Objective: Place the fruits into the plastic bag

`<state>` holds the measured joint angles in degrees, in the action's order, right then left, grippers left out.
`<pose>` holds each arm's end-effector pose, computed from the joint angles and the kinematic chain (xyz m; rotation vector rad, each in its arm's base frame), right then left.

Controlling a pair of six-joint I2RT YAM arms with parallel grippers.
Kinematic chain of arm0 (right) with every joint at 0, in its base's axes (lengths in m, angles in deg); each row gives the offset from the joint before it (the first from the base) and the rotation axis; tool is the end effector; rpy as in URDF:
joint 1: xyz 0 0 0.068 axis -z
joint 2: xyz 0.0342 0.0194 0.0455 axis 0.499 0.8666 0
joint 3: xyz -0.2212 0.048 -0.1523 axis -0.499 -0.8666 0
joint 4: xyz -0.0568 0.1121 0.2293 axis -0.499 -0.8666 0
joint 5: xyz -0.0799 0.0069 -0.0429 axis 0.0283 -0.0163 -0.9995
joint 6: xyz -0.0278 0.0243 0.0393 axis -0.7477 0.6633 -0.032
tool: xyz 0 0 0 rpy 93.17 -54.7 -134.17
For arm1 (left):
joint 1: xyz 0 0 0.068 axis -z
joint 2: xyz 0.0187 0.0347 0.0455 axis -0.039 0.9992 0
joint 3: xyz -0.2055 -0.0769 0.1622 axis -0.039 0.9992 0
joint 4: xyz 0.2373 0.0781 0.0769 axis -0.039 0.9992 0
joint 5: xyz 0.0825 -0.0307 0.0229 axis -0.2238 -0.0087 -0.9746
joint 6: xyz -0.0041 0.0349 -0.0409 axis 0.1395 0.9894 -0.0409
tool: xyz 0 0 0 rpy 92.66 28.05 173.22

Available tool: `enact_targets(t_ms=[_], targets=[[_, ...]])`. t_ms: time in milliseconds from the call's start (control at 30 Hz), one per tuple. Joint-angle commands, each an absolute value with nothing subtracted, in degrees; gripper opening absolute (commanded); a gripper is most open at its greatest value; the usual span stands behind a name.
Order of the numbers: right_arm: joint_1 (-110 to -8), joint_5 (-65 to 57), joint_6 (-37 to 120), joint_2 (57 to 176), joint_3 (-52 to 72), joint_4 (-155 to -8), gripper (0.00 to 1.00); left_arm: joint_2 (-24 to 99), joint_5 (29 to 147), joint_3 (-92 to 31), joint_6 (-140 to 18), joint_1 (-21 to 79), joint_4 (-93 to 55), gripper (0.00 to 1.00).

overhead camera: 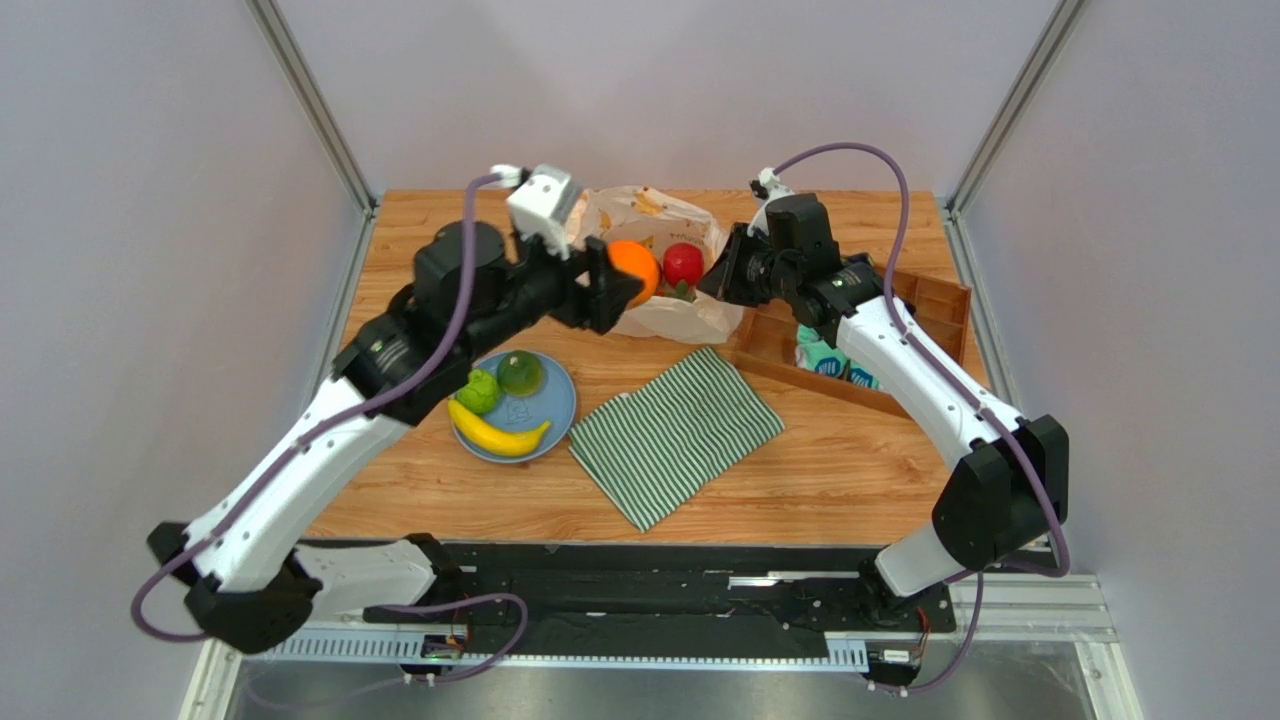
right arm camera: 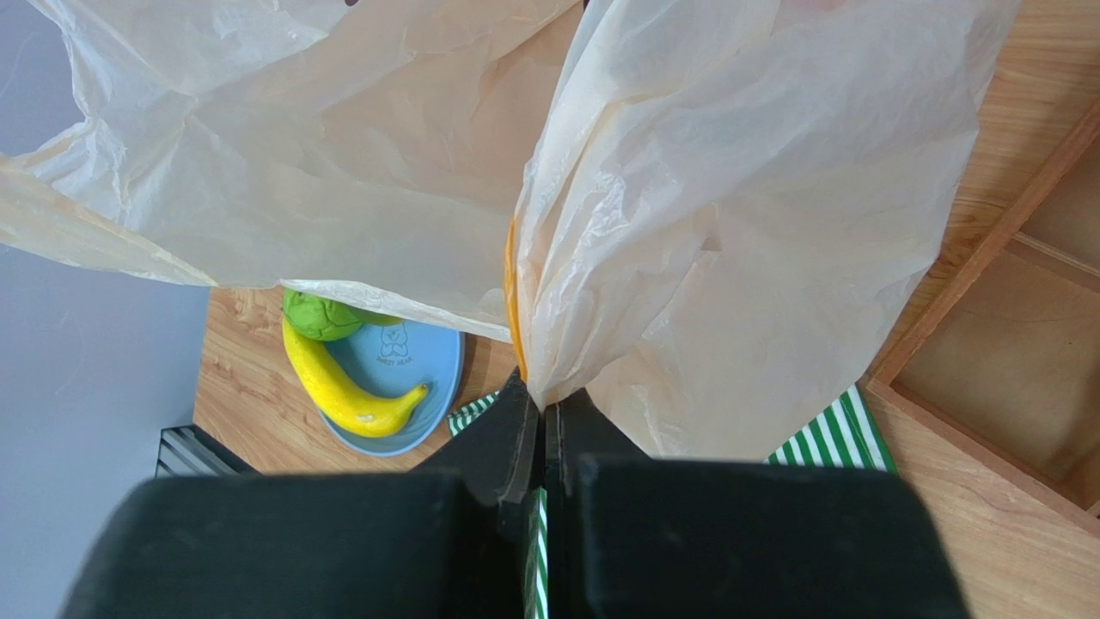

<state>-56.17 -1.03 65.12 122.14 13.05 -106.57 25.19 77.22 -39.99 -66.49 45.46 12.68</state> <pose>0.3088 0.1595 0.3409 -0.0329 2.2509 0.7521 0.1619 -0.1502 0.4641 0.3790 1.7779 -0.7266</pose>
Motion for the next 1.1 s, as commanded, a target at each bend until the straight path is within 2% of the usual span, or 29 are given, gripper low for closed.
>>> enact_targets(t_ms=[0,167,267,567,733,1000,1067], targets=[[-56.6,-0.7,65.5,119.4,13.0,-104.8,0.00,37.0,75.9,-48.7,-60.3,47.3,11.7,0.47],[-56.6,-1.4,64.9,117.9,13.0,-106.1,0.00,50.2,66.6,-59.4,-54.9,46.9,15.4,0.50],[-56.7,-1.6,64.7,116.9,12.7,-106.5,0.00,55.7,66.2,-64.1,-55.4,44.2,18.4,0.50],[-56.6,-1.4,64.3,116.2,12.2,-106.7,0.00,64.5,69.1,-64.7,-55.3,36.8,20.3,0.51],[-56.7,-1.3,64.4,116.4,12.0,-106.5,0.00,65.9,68.7,-60.5,-55.7,34.9,20.2,0.52],[-56.7,-0.9,64.6,116.6,11.8,-106.2,0.00,67.7,69.8,-59.6,-55.5,34.6,20.7,0.65],[-56.7,-0.9,64.6,116.6,11.7,-106.3,0.00,68.1,70.0,-59.7,-55.9,34.4,21.0,0.73]])
